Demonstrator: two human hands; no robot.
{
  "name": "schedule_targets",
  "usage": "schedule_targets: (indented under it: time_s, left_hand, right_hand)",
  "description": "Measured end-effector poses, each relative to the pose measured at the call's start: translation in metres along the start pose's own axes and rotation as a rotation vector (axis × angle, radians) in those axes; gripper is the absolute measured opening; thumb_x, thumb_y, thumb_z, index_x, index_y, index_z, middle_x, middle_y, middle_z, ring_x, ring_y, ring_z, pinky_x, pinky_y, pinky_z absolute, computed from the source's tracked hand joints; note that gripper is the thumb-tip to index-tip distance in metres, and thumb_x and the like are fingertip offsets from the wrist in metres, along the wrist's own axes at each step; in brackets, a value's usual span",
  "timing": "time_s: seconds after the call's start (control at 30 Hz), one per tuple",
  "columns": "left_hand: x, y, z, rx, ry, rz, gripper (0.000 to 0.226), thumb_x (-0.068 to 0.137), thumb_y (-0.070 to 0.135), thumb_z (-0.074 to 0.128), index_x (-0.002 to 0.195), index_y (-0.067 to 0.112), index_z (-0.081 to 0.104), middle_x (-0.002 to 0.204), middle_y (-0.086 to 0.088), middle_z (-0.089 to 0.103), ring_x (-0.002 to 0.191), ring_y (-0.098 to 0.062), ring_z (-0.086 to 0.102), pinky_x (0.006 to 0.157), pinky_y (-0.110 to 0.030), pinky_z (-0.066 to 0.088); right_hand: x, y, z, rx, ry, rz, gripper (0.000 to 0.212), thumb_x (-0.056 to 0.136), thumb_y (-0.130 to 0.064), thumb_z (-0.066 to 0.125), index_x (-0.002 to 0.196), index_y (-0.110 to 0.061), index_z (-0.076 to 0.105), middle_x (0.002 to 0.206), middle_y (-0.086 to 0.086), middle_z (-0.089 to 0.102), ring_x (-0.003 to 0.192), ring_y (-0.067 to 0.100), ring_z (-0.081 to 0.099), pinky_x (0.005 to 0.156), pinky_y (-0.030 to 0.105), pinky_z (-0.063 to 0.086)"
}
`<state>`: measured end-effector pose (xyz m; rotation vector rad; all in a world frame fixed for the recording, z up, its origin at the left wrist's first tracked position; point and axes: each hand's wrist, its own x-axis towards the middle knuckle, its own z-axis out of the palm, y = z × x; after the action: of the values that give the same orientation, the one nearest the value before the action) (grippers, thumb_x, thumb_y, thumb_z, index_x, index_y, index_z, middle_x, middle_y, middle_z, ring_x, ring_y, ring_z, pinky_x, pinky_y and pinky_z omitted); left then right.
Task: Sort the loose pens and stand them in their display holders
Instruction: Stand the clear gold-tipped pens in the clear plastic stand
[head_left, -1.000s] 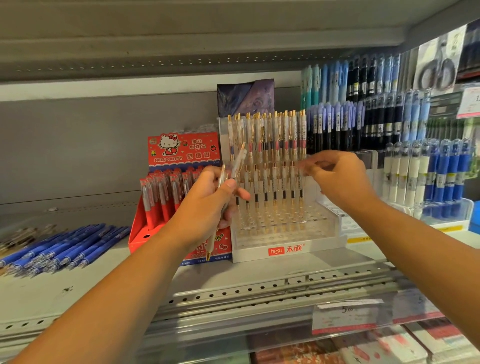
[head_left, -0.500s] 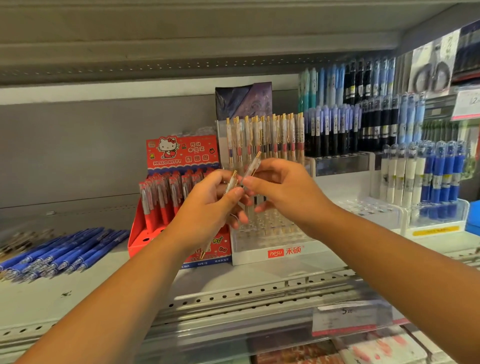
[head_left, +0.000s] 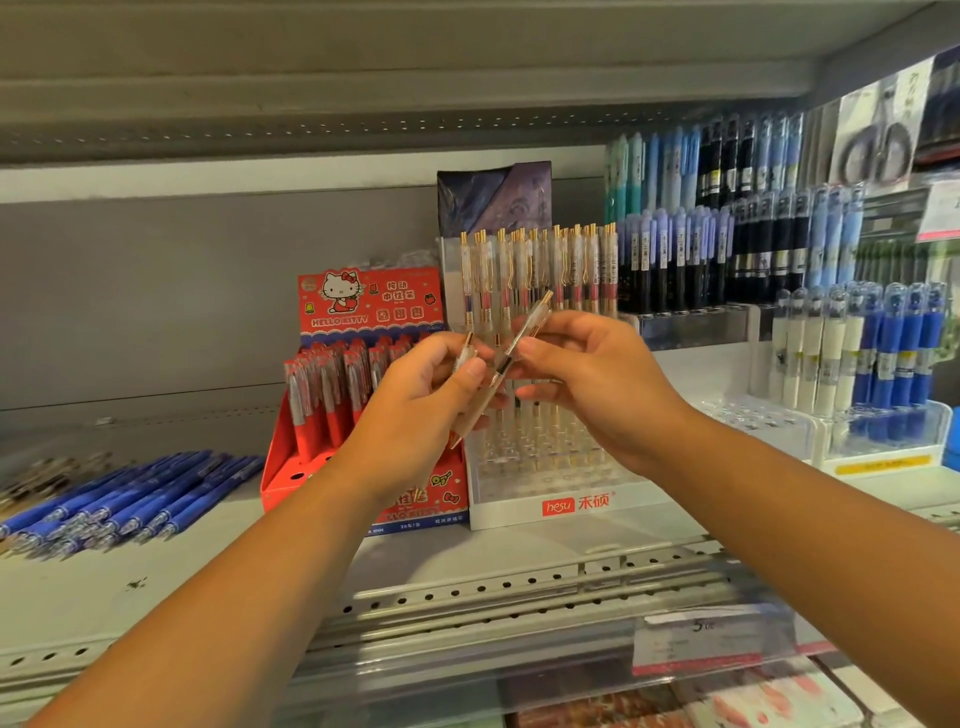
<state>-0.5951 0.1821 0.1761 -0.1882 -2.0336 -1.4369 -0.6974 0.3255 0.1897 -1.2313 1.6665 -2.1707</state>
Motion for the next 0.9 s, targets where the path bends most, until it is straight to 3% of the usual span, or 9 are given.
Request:
schedule_targets:
  time_s: [0.17, 0.37, 0.53, 0.67, 0.9]
  left_hand:
    - [0.0, 0.002, -0.002, 0.057, 0.077, 0.047, 0.015, 0.101, 0.016, 0.051, 0.106, 0.017, 0.065, 0.089, -0.002, 0.071, 0.078, -0.016, 0.067, 0.072, -0.031, 0.058]
    - [-0.001, 0.004, -0.002, 0.114, 0.162, 0.075, 0.013, 0.098, 0.021, 0.059, 0.103, 0.027, 0.07, 0.087, 0.0, 0.07, 0.066, -0.009, 0.065, 0.061, -0.02, 0.056]
    - [0.0, 0.006, -0.003, 0.113, 0.171, 0.094, 0.016, 0.095, 0.021, 0.062, 0.107, 0.027, 0.072, 0.096, 0.01, 0.073, 0.087, -0.005, 0.069, 0.071, -0.014, 0.053]
    - [0.0, 0.006, -0.004, 0.142, 0.165, 0.096, 0.021, 0.093, 0.026, 0.064, 0.112, 0.028, 0.072, 0.101, 0.014, 0.074, 0.098, -0.003, 0.067, 0.082, -0.016, 0.054]
    - [0.0, 0.006, -0.004, 0.167, 0.184, 0.095, 0.021, 0.092, 0.028, 0.064, 0.111, 0.033, 0.072, 0.102, 0.019, 0.073, 0.1, 0.001, 0.066, 0.082, -0.015, 0.053]
  right_hand:
    - [0.005, -0.007, -0.012, 0.045, 0.11, -0.014, 0.029, 0.091, 0.0, 0.063, 0.113, -0.017, 0.055, 0.086, 0.005, 0.074, 0.078, 0.021, 0.074, 0.064, 0.028, 0.059]
    - [0.016, -0.015, -0.045, -0.102, 0.256, -0.084, 0.037, 0.089, 0.007, 0.059, 0.115, -0.018, 0.052, 0.098, 0.01, 0.07, 0.077, 0.019, 0.074, 0.063, 0.027, 0.058]
    - [0.022, -0.01, -0.072, -0.271, 0.406, -0.195, 0.038, 0.092, 0.003, 0.058, 0.107, -0.031, 0.051, 0.092, 0.007, 0.071, 0.078, 0.016, 0.073, 0.059, 0.029, 0.06]
    - [0.024, 0.001, -0.086, -0.395, 0.467, -0.213, 0.035, 0.093, -0.005, 0.061, 0.112, -0.033, 0.051, 0.095, 0.004, 0.069, 0.082, 0.02, 0.071, 0.069, 0.043, 0.062]
    - [0.028, 0.01, -0.086, -0.577, 0.393, -0.175, 0.036, 0.095, -0.008, 0.058, 0.114, -0.036, 0.049, 0.093, -0.003, 0.068, 0.087, 0.017, 0.068, 0.078, 0.047, 0.06]
